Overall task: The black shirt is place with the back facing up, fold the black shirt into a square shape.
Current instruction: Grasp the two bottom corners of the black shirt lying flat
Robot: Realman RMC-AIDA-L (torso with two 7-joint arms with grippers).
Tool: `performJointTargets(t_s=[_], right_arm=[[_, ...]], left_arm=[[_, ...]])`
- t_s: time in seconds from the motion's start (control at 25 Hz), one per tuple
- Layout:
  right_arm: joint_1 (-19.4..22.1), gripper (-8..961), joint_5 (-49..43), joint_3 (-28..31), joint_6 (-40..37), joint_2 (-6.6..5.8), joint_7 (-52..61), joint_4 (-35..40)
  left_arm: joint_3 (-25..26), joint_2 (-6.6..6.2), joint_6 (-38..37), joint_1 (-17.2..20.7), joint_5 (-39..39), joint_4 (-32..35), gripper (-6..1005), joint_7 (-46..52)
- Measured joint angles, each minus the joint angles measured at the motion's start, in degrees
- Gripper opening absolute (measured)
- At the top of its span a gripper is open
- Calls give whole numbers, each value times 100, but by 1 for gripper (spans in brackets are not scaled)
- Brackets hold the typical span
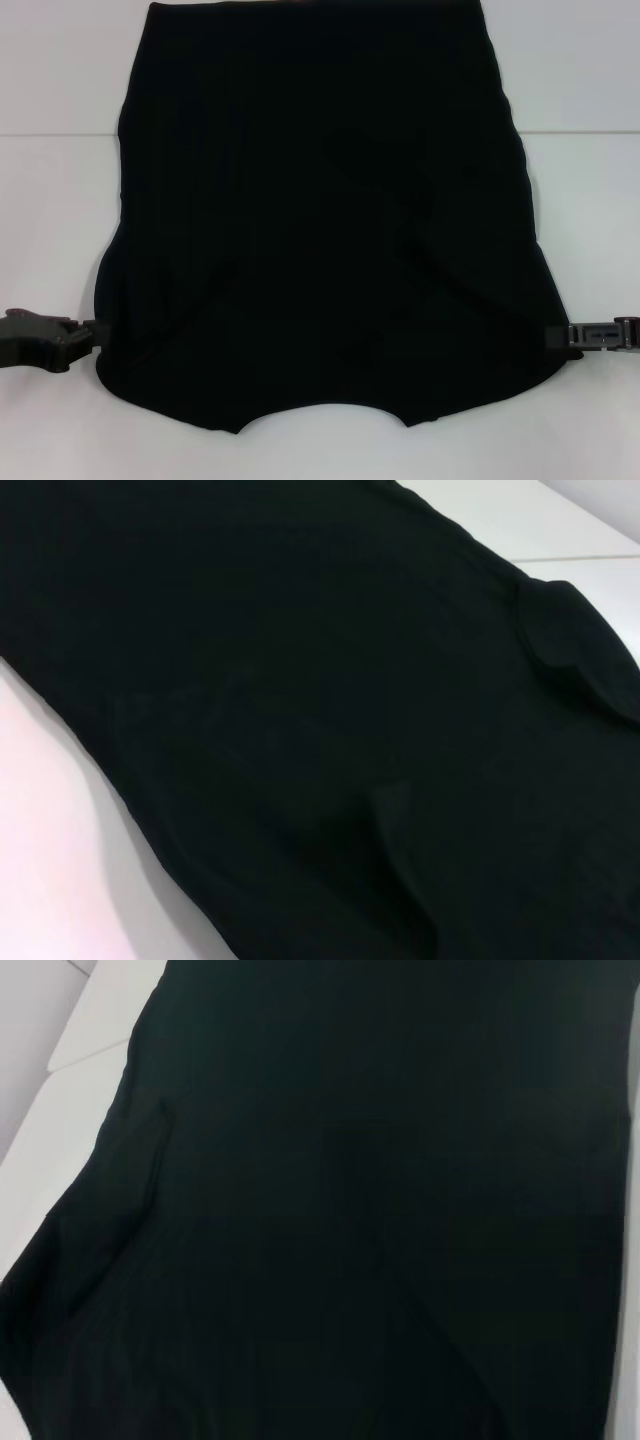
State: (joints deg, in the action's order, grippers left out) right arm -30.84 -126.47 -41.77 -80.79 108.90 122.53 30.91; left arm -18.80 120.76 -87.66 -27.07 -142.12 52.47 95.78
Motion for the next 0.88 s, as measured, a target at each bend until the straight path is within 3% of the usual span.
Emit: performJointTargets(t_s=[0.44, 0.88], right_arm=[[62, 815, -149, 46, -3, -66, 59, 13], [-100, 799, -159, 12, -22, 108, 60, 12]], left_arm=[[-3, 10, 13, 1, 0, 0, 53, 2], [-10, 4, 26, -29, 0, -4, 53, 2]])
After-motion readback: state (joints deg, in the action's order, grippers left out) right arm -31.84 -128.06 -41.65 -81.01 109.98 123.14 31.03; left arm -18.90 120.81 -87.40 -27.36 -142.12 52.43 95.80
